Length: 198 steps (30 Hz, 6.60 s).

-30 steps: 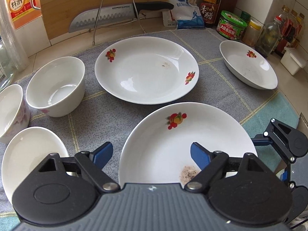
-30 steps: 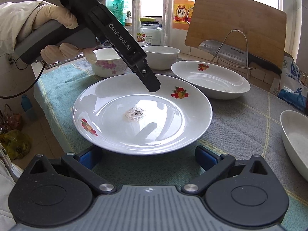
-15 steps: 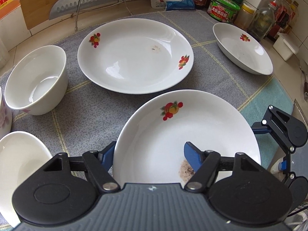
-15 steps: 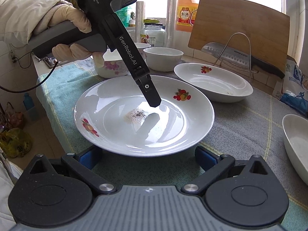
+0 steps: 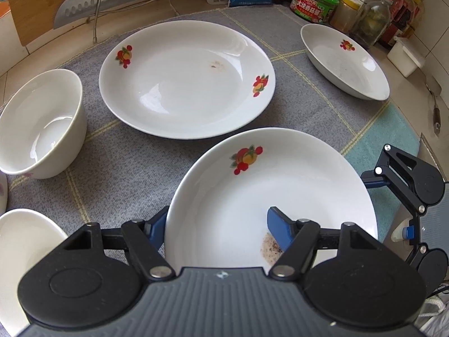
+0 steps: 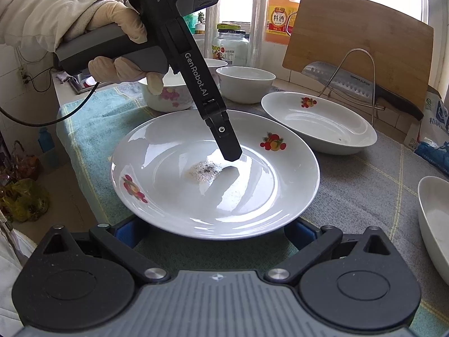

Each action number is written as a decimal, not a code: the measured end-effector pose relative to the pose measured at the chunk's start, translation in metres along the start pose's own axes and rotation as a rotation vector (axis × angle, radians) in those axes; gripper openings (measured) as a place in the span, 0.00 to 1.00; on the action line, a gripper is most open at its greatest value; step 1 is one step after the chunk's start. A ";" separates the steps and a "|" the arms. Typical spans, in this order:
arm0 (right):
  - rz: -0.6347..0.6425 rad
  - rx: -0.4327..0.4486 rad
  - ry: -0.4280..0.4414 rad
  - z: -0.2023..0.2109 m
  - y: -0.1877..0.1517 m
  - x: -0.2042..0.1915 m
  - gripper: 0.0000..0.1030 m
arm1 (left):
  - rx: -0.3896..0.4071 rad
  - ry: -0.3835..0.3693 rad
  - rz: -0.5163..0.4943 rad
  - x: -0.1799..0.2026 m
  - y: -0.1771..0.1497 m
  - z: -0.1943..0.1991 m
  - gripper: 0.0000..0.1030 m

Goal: Organize plates and bowls
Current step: 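Carry the stained plate with the left tool toward the placed plate, then lower the stained plate onto the placed plate and open the left tool, then withdraw the left tool while the right tool reaches toward a white plate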

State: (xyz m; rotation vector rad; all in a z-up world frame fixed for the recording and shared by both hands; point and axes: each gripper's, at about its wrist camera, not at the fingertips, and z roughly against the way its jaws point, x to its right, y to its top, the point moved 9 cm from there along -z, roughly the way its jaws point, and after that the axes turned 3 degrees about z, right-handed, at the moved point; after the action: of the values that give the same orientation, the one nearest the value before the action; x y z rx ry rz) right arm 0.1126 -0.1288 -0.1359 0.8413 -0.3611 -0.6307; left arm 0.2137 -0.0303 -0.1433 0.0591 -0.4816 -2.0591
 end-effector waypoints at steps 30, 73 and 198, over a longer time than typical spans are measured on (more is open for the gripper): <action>-0.002 -0.046 -0.010 0.033 -0.001 0.020 1.00 | -0.033 -0.046 -0.059 0.035 0.023 0.014 0.69; -0.193 -0.067 -0.288 0.114 -0.061 0.180 1.00 | -0.011 -0.169 -0.344 0.185 0.187 -0.080 0.70; -0.236 -0.146 -0.267 0.024 0.044 0.112 1.00 | 0.334 0.258 0.144 0.003 0.029 -0.013 0.93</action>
State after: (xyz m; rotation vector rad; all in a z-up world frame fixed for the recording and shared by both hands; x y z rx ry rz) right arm 0.2018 -0.1927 -0.0811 0.6653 -0.4545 -0.9827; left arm 0.2389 -0.0490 -0.1441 0.4696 -0.6429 -1.7817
